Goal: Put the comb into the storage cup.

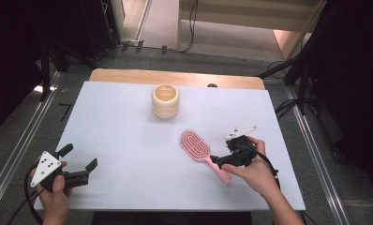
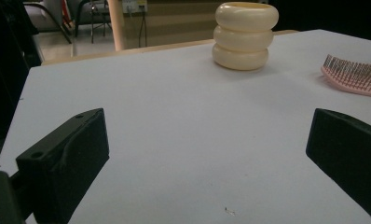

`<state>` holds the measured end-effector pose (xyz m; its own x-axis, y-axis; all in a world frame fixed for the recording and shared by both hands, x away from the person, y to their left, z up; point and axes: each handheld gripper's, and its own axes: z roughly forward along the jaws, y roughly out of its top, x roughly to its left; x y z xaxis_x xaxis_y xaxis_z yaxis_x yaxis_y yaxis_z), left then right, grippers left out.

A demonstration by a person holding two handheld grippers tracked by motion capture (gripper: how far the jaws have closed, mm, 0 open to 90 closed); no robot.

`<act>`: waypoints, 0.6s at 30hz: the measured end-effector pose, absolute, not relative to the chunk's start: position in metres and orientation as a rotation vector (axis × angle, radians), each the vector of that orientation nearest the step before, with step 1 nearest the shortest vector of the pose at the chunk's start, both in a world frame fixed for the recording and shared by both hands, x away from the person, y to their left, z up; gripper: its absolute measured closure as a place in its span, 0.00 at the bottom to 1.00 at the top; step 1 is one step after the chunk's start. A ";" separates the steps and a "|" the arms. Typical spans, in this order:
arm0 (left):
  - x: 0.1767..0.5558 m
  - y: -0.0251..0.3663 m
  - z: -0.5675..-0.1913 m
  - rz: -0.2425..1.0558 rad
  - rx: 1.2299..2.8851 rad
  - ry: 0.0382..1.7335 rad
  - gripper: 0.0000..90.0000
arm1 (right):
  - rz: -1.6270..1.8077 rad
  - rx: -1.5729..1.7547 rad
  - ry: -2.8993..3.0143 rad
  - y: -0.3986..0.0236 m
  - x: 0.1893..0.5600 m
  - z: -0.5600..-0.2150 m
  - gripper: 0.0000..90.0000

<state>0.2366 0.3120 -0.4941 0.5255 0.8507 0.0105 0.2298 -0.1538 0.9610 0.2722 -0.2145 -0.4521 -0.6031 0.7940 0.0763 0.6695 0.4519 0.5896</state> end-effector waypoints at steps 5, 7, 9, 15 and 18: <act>0.237 0.312 -0.494 0.708 1.677 0.922 0.00 | 0.858 1.285 2.517 -0.209 0.274 -0.455 0.29; 0.237 0.312 -0.494 0.708 1.678 0.921 0.00 | 0.850 1.281 2.536 -0.207 0.275 -0.456 0.33; 0.237 0.311 -0.494 0.707 1.678 0.920 0.00 | 0.822 1.278 2.558 -0.204 0.276 -0.458 0.35; 0.236 0.311 -0.494 0.707 1.678 0.919 0.00 | 0.753 1.267 2.606 -0.198 0.279 -0.464 0.45; 0.236 0.311 -0.494 0.708 1.680 0.919 0.00 | 0.728 1.247 2.624 -0.195 0.280 -0.467 0.48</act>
<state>0.2364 0.3112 -0.4942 0.5304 0.8477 0.0136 0.2291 -0.1588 0.9604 0.2802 -0.1953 -0.4665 -0.6446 0.7610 0.0730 0.6900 0.5380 0.4843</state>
